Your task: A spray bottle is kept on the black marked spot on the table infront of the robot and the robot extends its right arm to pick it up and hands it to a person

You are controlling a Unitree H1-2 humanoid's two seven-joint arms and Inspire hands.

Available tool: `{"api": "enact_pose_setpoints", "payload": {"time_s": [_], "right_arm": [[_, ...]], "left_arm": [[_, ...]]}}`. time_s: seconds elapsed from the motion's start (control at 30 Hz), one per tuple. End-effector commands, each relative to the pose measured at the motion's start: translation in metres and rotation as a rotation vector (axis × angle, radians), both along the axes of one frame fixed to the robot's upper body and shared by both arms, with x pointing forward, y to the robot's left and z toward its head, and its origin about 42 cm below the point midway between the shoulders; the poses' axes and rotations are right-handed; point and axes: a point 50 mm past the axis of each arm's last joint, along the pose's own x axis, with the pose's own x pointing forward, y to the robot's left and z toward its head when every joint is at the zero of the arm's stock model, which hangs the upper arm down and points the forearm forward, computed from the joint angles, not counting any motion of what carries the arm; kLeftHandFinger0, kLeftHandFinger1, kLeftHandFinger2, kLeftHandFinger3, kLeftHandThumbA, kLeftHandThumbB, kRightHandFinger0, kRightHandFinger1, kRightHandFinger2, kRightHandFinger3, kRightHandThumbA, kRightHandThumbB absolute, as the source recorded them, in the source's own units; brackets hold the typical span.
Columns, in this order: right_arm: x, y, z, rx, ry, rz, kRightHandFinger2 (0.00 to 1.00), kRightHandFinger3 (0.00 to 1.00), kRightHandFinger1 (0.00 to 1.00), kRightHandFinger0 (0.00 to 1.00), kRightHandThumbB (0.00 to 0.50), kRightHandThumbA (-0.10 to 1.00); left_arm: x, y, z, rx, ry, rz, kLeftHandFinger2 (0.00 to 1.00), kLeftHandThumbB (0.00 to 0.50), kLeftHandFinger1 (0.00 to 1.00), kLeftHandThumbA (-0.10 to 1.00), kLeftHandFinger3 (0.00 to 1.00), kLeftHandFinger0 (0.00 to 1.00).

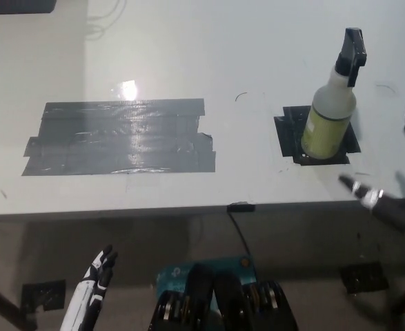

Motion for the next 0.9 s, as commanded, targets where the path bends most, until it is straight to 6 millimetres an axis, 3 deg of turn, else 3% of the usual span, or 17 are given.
{"api": "enact_pose_setpoints", "payload": {"time_s": [0.0, 0.03, 0.1, 0.2, 0.37, 0.63, 0.87], "right_arm": [[0.025, -0.007, 0.019, 0.086, 0.010, -0.017, 1.00, 1.00, 1.00, 1.00, 0.385, 1.00], [0.030, -0.007, 0.020, 0.085, 0.012, -0.021, 1.00, 1.00, 1.00, 1.00, 0.381, 1.00], [0.045, -0.008, 0.021, 0.075, 0.034, -0.033, 1.00, 1.00, 1.00, 1.00, 0.329, 1.00], [0.072, -0.010, 0.020, 0.055, 0.104, -0.062, 1.00, 1.00, 1.00, 1.00, 0.328, 1.00], [0.103, -0.005, 0.016, 0.085, 0.160, -0.033, 1.00, 1.00, 1.00, 1.00, 0.377, 1.00], [0.128, 0.018, 0.023, 0.033, 0.205, -0.008, 1.00, 1.00, 1.00, 1.00, 0.319, 1.00], [0.144, 0.030, 0.020, 0.024, 0.226, 0.017, 1.00, 1.00, 1.00, 1.00, 0.370, 1.00]], "left_arm": [[0.005, 0.002, 0.009, -0.001, -0.072, 0.018, 1.00, 0.280, 1.00, 1.00, 1.00, 1.00], [0.005, 0.002, 0.009, -0.005, -0.070, 0.021, 1.00, 0.280, 1.00, 1.00, 1.00, 1.00], [0.005, 0.002, 0.010, 0.001, -0.072, 0.019, 1.00, 0.278, 1.00, 1.00, 1.00, 1.00], [0.006, 0.002, 0.011, 0.000, -0.075, 0.018, 1.00, 0.271, 1.00, 1.00, 1.00, 1.00], [0.007, 0.002, 0.011, 0.007, -0.081, 0.015, 1.00, 0.276, 1.00, 1.00, 1.00, 1.00], [0.008, 0.002, 0.012, 0.005, -0.085, 0.015, 1.00, 0.280, 1.00, 1.00, 1.00, 1.00], [0.007, 0.000, 0.012, -0.004, -0.072, 0.011, 1.00, 0.283, 1.00, 1.00, 1.00, 1.00]]}}
